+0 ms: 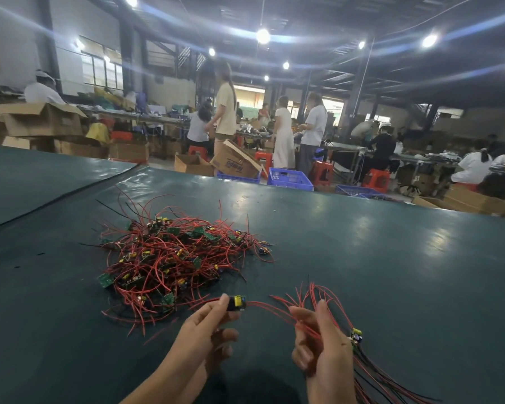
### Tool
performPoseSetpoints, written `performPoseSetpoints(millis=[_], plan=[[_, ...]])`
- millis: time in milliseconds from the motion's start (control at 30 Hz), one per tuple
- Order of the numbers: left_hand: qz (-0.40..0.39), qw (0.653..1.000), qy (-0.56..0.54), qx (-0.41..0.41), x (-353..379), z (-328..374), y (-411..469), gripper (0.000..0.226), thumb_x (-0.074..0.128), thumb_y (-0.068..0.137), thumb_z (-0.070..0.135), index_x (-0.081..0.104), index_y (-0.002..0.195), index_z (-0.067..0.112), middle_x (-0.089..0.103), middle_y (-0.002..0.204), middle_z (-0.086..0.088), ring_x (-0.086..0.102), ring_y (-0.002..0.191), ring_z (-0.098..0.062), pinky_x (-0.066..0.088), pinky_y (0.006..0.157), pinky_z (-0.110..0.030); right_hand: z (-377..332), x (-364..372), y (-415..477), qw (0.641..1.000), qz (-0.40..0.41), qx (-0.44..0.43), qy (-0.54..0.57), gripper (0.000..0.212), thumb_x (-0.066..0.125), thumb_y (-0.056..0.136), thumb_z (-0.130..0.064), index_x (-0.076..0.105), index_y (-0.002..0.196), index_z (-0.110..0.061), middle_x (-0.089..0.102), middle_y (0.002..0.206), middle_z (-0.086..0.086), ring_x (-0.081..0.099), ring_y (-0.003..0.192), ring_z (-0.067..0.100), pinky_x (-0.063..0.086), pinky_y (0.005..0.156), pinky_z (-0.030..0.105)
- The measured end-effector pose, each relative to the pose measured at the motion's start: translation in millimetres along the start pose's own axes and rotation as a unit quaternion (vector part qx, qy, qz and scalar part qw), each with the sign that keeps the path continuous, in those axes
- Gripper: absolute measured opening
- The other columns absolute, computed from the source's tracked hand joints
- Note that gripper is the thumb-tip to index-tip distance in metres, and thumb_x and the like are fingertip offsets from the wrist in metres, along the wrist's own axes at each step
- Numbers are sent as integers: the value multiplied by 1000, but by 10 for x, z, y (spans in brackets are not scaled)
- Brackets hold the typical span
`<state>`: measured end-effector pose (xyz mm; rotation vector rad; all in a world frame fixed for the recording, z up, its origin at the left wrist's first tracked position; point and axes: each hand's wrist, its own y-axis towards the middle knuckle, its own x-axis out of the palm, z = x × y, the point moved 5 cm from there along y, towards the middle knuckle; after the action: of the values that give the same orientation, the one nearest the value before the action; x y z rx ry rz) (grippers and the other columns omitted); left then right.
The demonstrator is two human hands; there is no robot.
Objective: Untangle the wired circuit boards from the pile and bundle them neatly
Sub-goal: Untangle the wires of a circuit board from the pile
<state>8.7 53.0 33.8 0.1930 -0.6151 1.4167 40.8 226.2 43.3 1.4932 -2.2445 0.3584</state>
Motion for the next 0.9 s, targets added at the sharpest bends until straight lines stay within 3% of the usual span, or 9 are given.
performPoseSetpoints(millis=[100, 233, 400, 467, 533, 633, 733, 833, 900], plan=[[-19, 1000, -22, 5, -26, 62, 8, 43, 60, 75, 40, 66, 102, 7, 73, 82, -5, 62, 52, -12, 45, 40, -22, -17, 39, -27, 997, -29, 15, 63, 72, 43, 72, -68, 76, 74, -4, 43, 47, 4, 29, 31, 9, 25, 32, 16], [-48, 998, -50, -11, -22, 75, 31, 47, 59, 73, 50, 65, 91, 7, 66, 68, -4, 60, 51, -14, 46, 44, -23, -6, 44, -17, 997, -38, 39, 52, 80, 31, 75, -70, 77, 73, -5, 44, 47, 4, 28, 31, 10, 24, 32, 16], [-68, 997, 11, -38, 81, -21, 75, 50, 57, 68, 55, 65, 48, 10, 57, 53, -9, 52, 40, -18, 40, 39, -20, 137, 192, -88, 988, -88, 52, -115, 63, 41, 74, -58, 78, 74, -7, 50, 46, 6, 33, 31, 10, 24, 33, 17], [-99, 991, 69, -56, 113, -84, 68, 54, 54, 78, 50, 69, 49, 7, 60, 53, -12, 56, 41, -21, 45, 41, -23, 187, 280, -169, 978, -131, 51, -153, 52, 48, 77, -54, 79, 76, -12, 55, 47, 9, 44, 36, 11, 34, 38, 18], [-125, 983, 111, -78, 138, -116, 30, 49, 55, 73, 49, 76, 59, 7, 67, 59, -12, 64, 48, -20, 50, 47, -23, 209, 338, -229, 971, -158, 37, -177, 45, 57, 72, -54, 80, 78, -15, 59, 53, 16, 53, 48, 14, 43, 51, 20], [-151, 976, 98, -122, 159, -143, -14, 44, 59, 73, 45, 75, 59, 7, 63, 52, -8, 61, 43, -16, 48, 45, -21, 226, 346, -246, 973, -153, 32, -170, 43, 66, 61, -52, 79, 75, -13, 59, 58, 14, 51, 55, 19, 41, 55, 24], [-127, 977, 113, -126, 116, -188, -7, 50, 59, 84, 44, 66, 49, 8, 55, 46, -8, 54, 39, -16, 46, 45, -21, 267, 319, -219, 982, -126, 56, -133, 46, 74, 55, -47, 76, 72, -4, 59, 71, 25, 50, 68, 32, 39, 65, 36], [-96, 984, 76, -126, 106, -212, 12, 46, 59, 87, 35, 68, 58, 1, 62, 56, -14, 59, 45, -22, 49, 53, -28, 296, 281, -193, 985, -103, 62, -121, 36, 75, 61, -39, 76, 72, -5, 64, 70, 25, 55, 63, 33, 45, 63, 35], [-84, 986, 32, -141, 123, -231, 11, 38, 57, 87, 22, 72, 64, -4, 63, 56, -17, 61, 43, -23, 50, 51, -29, 278, 262, -182, 988, -89, 56, -110, 21, 71, 73, -29, 78, 74, -9, 65, 60, 17, 52, 44, 22, 42, 48, 25]])
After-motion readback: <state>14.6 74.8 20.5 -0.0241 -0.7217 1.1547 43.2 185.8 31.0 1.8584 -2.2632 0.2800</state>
